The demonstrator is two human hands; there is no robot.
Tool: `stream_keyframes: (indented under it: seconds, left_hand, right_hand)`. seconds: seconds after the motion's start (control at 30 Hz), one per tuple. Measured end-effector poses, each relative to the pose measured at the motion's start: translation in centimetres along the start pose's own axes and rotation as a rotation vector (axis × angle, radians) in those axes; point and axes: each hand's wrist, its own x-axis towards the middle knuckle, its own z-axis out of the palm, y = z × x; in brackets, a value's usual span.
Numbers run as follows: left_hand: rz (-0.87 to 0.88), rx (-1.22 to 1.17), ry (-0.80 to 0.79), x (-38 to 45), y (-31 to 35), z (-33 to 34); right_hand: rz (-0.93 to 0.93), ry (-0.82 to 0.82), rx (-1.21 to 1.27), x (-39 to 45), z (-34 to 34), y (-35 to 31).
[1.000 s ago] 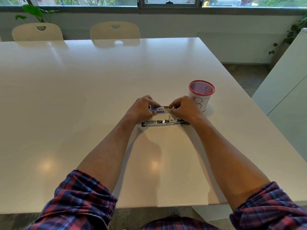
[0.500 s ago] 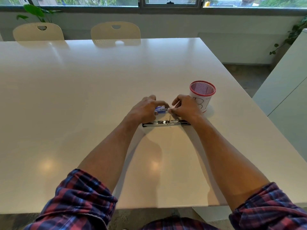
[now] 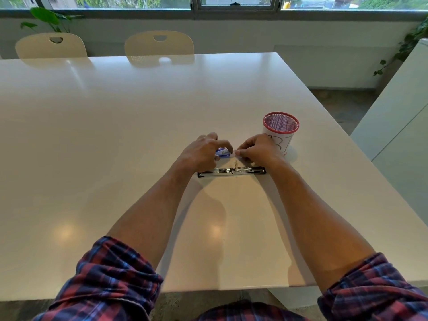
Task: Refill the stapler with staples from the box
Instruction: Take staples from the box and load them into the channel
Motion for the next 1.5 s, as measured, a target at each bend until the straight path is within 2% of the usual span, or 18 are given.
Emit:
stream_keyframes:
  seconds: [0.5,0.77,0.9,1.2,1.5]
  left_hand:
    - [0.017,0.012,0.031,-0.2,0.0,0.2]
    - [0.005,-0.069,0.093,-0.3,-0.2,0.3]
    - [-0.002,-0.074,0.106,-0.2,-0.3,0.1]
    - [-0.03,-0.143,0.166,-0.7,-0.4,0.1]
    - [-0.02,-0.204,0.217,-1.1,-0.7,0.4]
  right_hand:
    - [0.104,0.035,0.049,0.1,0.4,-0.7]
    - [0.248,-0.013,0.219,0.1,0.2,-1.3]
    - [0.255,-0.041,0.224,0.2,0.1,-1.3]
    - [0.235,0.017,0.175,0.5,0.9,-0.7]
    - [0.331,-0.049,0.312,0.3,0.4,-1.3]
